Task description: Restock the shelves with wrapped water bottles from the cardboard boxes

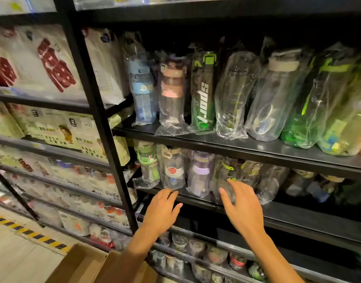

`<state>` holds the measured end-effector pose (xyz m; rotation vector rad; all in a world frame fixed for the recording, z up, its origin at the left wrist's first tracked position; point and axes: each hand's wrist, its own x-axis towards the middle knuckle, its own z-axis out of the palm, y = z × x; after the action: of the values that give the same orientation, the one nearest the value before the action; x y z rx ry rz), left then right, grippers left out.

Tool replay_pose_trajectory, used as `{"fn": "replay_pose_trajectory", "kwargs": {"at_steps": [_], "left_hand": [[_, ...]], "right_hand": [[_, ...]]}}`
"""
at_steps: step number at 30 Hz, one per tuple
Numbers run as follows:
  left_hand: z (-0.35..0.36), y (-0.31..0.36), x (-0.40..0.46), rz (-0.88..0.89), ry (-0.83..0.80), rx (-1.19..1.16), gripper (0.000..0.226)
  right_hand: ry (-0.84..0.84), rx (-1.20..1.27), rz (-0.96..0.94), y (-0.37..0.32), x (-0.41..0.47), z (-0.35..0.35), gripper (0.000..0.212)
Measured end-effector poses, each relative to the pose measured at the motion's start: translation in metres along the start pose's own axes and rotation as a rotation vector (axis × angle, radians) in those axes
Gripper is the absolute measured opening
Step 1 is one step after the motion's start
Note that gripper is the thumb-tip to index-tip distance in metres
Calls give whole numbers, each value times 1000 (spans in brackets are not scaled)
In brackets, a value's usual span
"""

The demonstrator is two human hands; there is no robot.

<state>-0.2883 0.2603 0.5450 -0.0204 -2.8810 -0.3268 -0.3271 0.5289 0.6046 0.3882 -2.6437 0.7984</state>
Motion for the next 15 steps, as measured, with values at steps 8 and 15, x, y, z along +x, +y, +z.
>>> {"fn": "replay_pose_trajectory", "kwargs": {"at_steps": [8, 15], "left_hand": [[-107, -30, -6, -40, 299, 7, 61], [-184, -74, 58, -87, 428, -97, 56]], "right_hand": [[1, 208, -163, -109, 42, -16, 59], [54, 328, -134, -199, 116, -9, 67]]}}
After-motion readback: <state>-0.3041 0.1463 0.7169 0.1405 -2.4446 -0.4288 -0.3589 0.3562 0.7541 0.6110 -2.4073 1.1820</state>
